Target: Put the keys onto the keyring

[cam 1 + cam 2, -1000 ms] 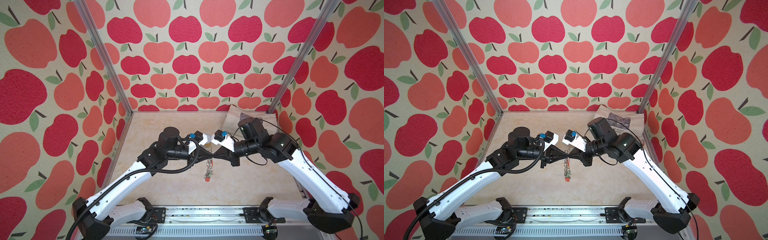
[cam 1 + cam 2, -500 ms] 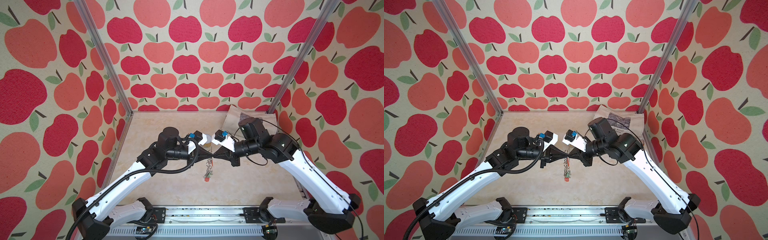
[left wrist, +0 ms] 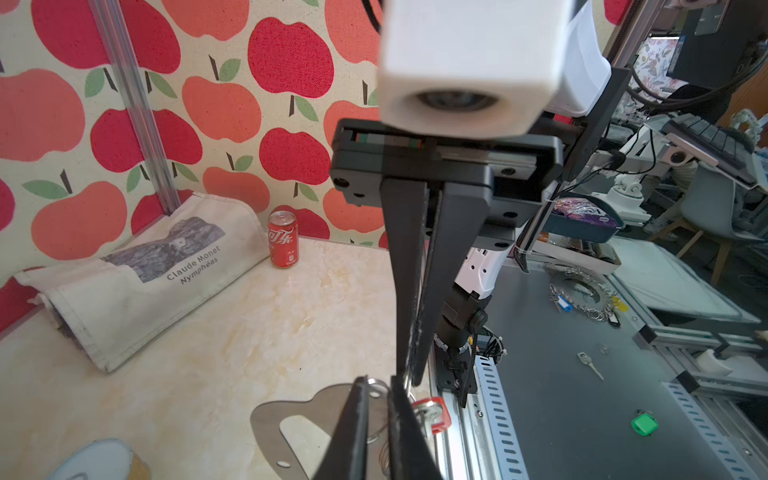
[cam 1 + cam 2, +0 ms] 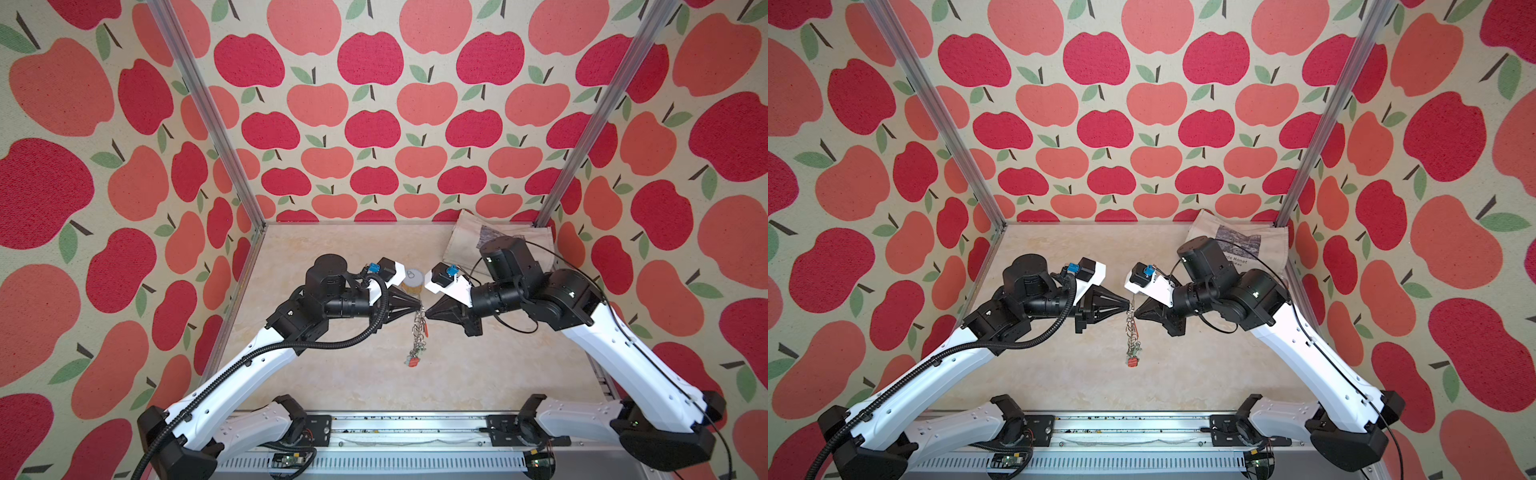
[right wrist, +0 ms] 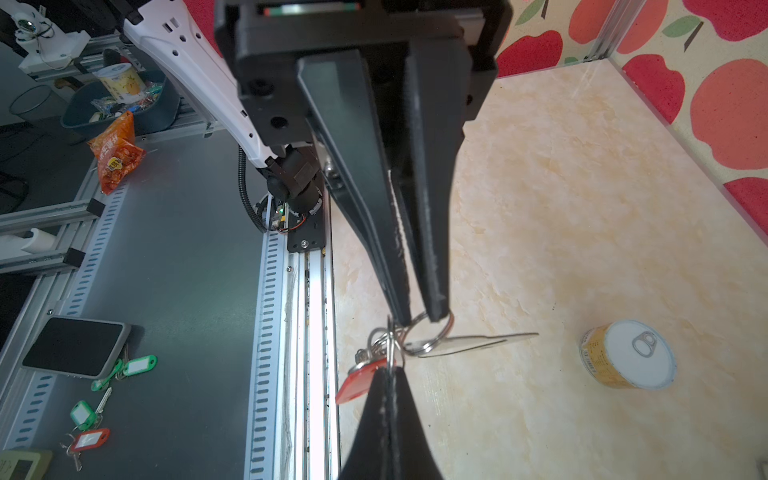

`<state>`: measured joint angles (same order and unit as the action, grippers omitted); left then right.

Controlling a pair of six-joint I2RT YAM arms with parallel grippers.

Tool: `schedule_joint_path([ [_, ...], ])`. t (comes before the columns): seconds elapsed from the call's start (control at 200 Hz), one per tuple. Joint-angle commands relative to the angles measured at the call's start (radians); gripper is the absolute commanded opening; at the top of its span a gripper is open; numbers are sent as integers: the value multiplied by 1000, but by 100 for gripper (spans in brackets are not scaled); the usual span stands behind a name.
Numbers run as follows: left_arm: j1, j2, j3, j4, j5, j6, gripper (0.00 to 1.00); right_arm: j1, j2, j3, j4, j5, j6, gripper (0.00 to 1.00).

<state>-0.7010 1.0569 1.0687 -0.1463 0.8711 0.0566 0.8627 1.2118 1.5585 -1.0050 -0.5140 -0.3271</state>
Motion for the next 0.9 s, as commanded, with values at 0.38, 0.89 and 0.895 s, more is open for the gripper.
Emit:
schedule_joint_path([
  [0.38, 82, 13, 54, -12, 327, -125, 41, 7, -22, -13, 26, -21, -34, 0],
  [0.89, 57, 57, 59, -26, 250, -101, 44, 9, -20, -17, 67, -79, -19, 0],
  [0.895, 57, 56, 59, -26, 249, -101, 43, 9, -20, -18, 67, -79, -18, 0],
])
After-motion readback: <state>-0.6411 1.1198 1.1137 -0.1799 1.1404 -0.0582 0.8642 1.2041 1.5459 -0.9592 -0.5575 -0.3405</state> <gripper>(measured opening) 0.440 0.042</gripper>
